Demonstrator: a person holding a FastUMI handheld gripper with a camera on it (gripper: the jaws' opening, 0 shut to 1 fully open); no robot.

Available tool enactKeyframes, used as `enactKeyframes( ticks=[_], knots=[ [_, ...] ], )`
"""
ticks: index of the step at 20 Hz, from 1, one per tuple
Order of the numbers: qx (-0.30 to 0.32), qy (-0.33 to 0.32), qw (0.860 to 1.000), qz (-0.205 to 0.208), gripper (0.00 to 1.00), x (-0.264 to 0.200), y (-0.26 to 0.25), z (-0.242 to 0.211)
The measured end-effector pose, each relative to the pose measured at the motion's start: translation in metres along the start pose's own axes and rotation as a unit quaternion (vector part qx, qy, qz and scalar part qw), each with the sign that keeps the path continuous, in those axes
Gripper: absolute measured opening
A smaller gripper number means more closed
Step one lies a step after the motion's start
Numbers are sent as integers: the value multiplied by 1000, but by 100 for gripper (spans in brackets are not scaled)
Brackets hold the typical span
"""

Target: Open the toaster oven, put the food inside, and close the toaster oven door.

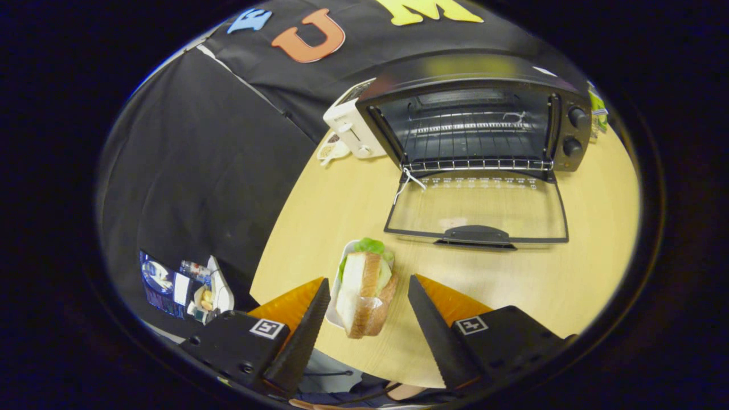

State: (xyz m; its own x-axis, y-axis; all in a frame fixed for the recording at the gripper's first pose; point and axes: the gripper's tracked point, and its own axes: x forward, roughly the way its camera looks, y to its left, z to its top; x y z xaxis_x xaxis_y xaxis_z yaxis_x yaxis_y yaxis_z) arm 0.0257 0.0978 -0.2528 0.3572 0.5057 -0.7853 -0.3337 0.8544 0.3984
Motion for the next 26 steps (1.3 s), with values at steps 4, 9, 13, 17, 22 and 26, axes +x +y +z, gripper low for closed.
enactKeyframes(
  ticks=[4,9,13,17,22,26],
  knots=[
    [18,51,998,18,87,14,0,-9],
    [45,106,993,28,77,30,3,-23],
    [56,119,990,45,49,34,4,-26],
    [51,113,991,57,39,25,9,-28],
    [58,88,989,103,38,1,24,-25],
    [105,13,983,149,38,-13,21,0]
  ],
)
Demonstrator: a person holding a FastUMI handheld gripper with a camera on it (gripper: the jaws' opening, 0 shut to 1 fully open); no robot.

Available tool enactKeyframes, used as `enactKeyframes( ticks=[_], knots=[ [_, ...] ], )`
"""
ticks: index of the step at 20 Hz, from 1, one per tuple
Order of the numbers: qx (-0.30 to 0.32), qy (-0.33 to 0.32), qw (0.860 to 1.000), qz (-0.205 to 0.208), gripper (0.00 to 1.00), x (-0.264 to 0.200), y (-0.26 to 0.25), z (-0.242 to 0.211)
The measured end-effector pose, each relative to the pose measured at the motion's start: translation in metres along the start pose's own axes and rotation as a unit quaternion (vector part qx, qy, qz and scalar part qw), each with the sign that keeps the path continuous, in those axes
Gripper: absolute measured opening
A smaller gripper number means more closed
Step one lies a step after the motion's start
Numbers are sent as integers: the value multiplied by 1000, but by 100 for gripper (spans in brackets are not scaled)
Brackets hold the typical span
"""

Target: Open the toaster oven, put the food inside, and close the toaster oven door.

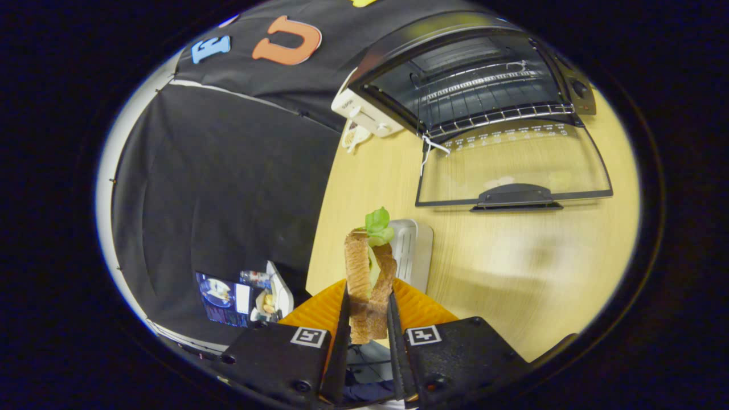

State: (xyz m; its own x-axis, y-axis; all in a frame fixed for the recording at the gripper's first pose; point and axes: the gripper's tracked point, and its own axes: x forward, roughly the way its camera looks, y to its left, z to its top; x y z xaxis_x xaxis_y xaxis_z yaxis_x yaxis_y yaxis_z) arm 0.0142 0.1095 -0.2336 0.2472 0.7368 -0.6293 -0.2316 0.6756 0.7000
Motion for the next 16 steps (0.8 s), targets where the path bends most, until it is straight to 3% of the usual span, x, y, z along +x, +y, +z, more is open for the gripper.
enactKeyframes(
  ticks=[3,5,7,10,14,16],
  knots=[
    [15,-94,995,37,38,-9,-2,30],
    [36,-175,982,63,38,-23,-5,56],
    [68,-260,961,73,38,-36,-16,81],
    [132,-366,917,90,37,-57,-37,104],
    [218,-451,860,97,37,-52,-71,122],
    [235,-476,842,93,37,-50,-81,128]
  ],
)
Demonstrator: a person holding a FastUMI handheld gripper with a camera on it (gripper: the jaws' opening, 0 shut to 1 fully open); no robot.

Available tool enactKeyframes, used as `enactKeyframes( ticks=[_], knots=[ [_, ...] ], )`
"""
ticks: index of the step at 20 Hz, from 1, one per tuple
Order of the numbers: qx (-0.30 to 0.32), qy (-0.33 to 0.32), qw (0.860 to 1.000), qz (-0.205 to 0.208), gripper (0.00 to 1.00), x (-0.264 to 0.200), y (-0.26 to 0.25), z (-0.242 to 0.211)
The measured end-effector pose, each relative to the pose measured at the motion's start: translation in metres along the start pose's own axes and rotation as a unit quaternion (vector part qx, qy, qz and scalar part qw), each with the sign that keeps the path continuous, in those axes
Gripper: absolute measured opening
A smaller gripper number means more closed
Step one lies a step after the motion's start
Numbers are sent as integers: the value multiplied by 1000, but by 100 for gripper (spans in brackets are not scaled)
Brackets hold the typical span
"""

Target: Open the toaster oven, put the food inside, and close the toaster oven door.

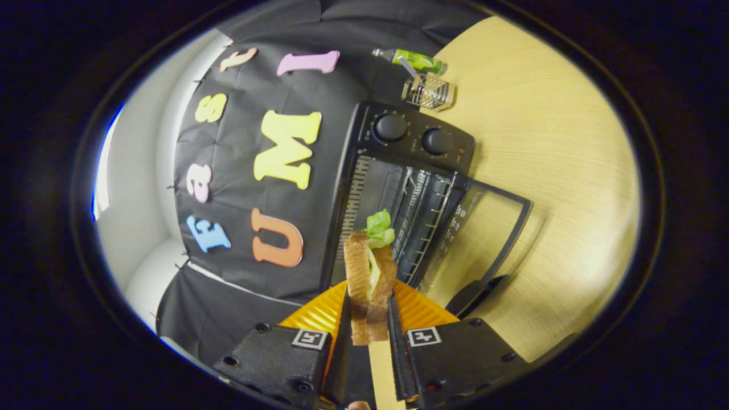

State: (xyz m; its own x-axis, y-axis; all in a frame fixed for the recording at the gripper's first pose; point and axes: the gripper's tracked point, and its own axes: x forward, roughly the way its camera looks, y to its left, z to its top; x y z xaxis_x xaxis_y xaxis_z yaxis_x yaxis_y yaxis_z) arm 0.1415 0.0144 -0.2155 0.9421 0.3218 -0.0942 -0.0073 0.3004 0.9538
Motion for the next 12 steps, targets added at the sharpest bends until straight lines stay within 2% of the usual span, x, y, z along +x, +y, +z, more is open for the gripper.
enactKeyframes(
  ticks=[3,10,11,12],
  knots=[
    [12,-37,999,-15,37,23,-11,13],
    [-45,-66,996,-47,38,106,-23,26],
    [-43,-63,995,-58,38,121,-60,-3],
    [-38,-71,995,-56,39,122,-58,-3]
  ],
)
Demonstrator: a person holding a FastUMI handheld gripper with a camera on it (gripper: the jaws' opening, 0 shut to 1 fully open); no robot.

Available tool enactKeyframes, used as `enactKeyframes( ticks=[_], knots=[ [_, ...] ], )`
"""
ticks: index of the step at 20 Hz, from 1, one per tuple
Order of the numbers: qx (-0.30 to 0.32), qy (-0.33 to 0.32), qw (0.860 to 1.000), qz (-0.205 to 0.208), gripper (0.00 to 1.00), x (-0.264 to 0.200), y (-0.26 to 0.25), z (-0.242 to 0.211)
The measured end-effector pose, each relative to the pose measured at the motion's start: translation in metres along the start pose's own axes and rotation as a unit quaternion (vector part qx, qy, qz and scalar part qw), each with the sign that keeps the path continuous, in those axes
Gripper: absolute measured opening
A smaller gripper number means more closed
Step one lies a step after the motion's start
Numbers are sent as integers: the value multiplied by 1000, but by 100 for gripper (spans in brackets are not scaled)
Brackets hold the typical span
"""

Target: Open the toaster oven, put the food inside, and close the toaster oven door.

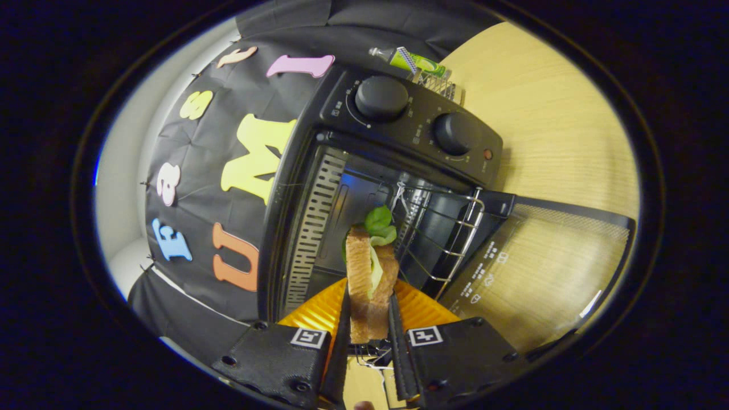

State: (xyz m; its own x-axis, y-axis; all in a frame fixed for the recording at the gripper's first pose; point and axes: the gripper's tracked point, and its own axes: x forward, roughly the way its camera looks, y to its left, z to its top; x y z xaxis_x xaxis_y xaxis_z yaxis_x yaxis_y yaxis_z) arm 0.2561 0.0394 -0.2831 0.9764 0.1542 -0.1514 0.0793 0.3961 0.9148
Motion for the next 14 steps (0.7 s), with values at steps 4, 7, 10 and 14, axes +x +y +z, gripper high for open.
enactKeyframes(
  ticks=[4,7,10,14],
  knots=[
    [11,27,999,-26,41,32,9,9],
    [-33,23,998,-38,41,36,16,11],
    [-104,41,992,-58,43,46,13,6],
    [-191,76,977,-63,54,46,10,3]
  ],
)
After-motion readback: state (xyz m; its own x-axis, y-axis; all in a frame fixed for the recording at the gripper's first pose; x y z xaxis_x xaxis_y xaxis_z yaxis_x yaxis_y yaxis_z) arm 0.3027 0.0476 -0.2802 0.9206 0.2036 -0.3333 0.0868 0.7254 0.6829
